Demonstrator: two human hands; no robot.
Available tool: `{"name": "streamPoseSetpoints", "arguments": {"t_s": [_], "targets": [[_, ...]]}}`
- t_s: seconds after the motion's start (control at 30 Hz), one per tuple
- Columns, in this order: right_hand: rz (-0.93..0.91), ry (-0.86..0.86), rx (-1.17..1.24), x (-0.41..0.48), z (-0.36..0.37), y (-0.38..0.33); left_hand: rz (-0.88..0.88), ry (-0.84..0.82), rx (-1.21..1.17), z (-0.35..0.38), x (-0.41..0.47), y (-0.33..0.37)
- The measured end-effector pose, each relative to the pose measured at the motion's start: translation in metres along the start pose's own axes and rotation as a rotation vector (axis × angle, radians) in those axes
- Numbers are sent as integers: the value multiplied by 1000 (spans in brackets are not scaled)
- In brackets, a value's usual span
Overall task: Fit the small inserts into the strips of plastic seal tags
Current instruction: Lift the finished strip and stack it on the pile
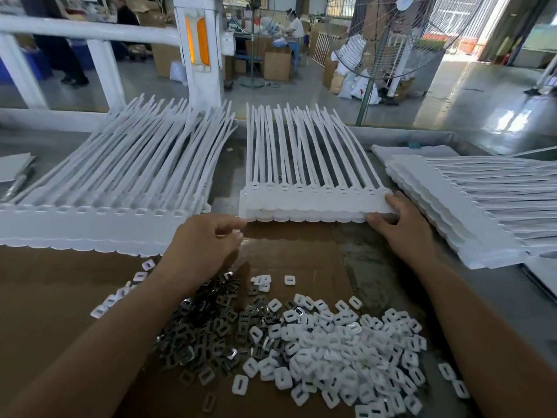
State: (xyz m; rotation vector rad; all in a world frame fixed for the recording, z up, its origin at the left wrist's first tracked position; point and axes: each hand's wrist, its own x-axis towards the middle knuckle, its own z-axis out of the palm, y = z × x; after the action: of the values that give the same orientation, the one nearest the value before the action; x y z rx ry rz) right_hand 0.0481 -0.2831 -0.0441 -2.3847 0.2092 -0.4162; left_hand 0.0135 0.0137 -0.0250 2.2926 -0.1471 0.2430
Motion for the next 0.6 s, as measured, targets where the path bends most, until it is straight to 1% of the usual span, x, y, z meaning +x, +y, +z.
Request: {"name": "streamPoseSetpoints", "arguments": {"t_s": [0.1,0.23,0.4,0.5,0.6], "targets": [[4,12,-15,-2,-2,2,-13,33,39,5,-5,-6],[-2,-10,-33,-7,-5,4,30,81,108,6,-9,-5],[-4,-8,-108,-13,-10,6,122,179,325,0,-12,-12],[-10,-14,-122,-14,-11,4,83,215,435,-7,-8,-21],[-13,-13,-121,-18,-13,3,32,176,530,-9,-2,-30]]}}
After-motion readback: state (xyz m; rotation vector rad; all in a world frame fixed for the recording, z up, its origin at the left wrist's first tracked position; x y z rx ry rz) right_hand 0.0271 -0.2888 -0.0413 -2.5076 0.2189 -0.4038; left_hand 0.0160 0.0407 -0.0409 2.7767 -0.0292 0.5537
